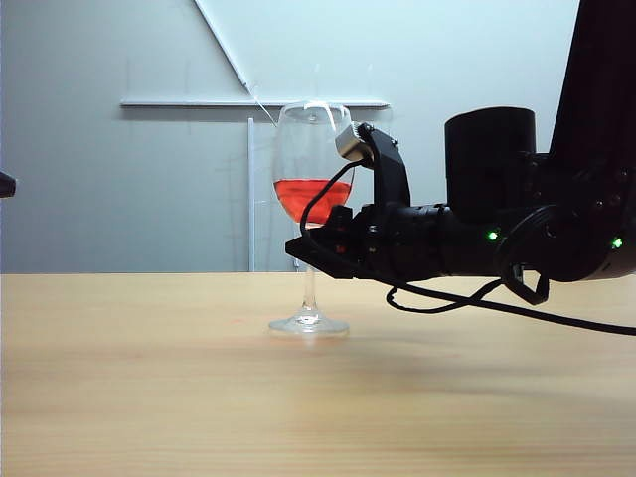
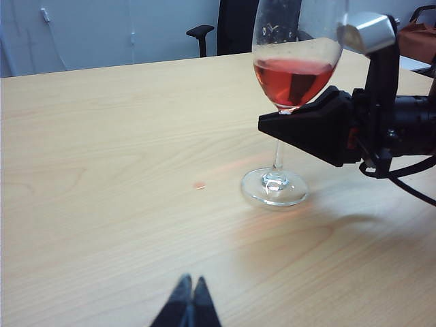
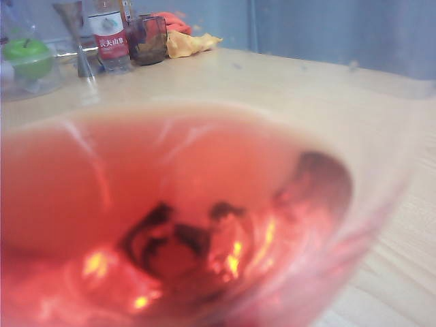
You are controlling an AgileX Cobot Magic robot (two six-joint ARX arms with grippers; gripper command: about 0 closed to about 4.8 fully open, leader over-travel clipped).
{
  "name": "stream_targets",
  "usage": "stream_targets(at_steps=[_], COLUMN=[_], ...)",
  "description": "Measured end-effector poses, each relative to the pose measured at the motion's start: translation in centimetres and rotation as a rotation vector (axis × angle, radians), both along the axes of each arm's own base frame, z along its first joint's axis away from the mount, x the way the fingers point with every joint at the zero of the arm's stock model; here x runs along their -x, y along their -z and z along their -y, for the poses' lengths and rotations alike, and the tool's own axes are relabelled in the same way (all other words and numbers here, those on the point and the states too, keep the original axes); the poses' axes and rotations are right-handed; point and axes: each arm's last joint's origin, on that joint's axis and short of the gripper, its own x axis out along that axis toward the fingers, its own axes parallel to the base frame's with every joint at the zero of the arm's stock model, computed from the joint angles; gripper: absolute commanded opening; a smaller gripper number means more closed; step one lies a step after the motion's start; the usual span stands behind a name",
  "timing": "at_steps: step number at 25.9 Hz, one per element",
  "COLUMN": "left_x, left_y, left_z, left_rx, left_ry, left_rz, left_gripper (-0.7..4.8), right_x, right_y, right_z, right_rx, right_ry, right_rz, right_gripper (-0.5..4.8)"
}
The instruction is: Gently pick up the goblet, rotate it counterclockwise for two full turns (viewing from above), and then place it back on the table.
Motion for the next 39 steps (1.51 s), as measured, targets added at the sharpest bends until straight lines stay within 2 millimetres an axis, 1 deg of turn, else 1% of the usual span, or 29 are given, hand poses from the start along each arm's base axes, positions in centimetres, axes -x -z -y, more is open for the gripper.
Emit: stream_targets(at_steps=[4, 9, 11, 16, 17, 19, 24, 32, 35, 36, 39], left_x=[0.0, 0.0, 0.1, 0.2, 0.3, 0.4, 0.4, 0.4, 0.4, 0.4, 0.4], left_y=[0.0, -0.1, -0.2, -0.4, -0.5, -0.6, -0.6, -0.6, -0.6, -0.6, -0.6], left_z=[0.0, 0.0, -0.1, -0.2, -0.2, -0.2, -0.2, -0.2, -0.2, -0.2, -0.2], left_rx=[0.0, 0.004, 0.01, 0.026, 0.031, 0.039, 0.038, 0.037, 0.038, 0.038, 0.038], left_ry=[0.0, 0.0, 0.0, 0.0, 0.0, 0.0, 0.0, 0.0, 0.0, 0.0, 0.0], left_rz=[0.0, 0.007, 0.017, 0.044, 0.051, 0.065, 0.062, 0.062, 0.062, 0.062, 0.062], left_gripper=[-0.05, -0.05, -0.05, -0.05, -0.05, -0.05, -0.05, -0.05, -0.05, -0.05, -0.05], right_x=[0.0, 0.1, 0.1, 0.4, 0.5, 0.6, 0.3, -0.9, -1.4, -1.7, -1.7], right_y=[0.0, -0.5, -1.3, -4.7, -5.5, -6.2, -6.9, -8.1, -9.0, -9.4, -9.7], right_z=[0.0, 0.2, 0.3, 0.5, 0.7, 1.0, 1.2, 0.6, 0.4, 0.2, 0.0], right_rx=[-0.001, -0.004, 0.001, 0.001, 0.007, 0.015, -0.009, 0.025, 0.031, 0.048, 0.084], right_ry=[0.003, 0.065, 0.073, 0.084, 0.089, 0.096, 0.12, 0.144, 0.153, 0.151, 0.124], right_rz=[0.002, 0.011, 0.003, 0.003, -0.023, -0.104, -0.238, -0.329, -0.328, -0.302, -0.246], right_gripper=[-0.06, -0.06, -0.06, -0.06, -0.06, -0.06, -0.06, -0.06, -0.06, -0.06, -0.06])
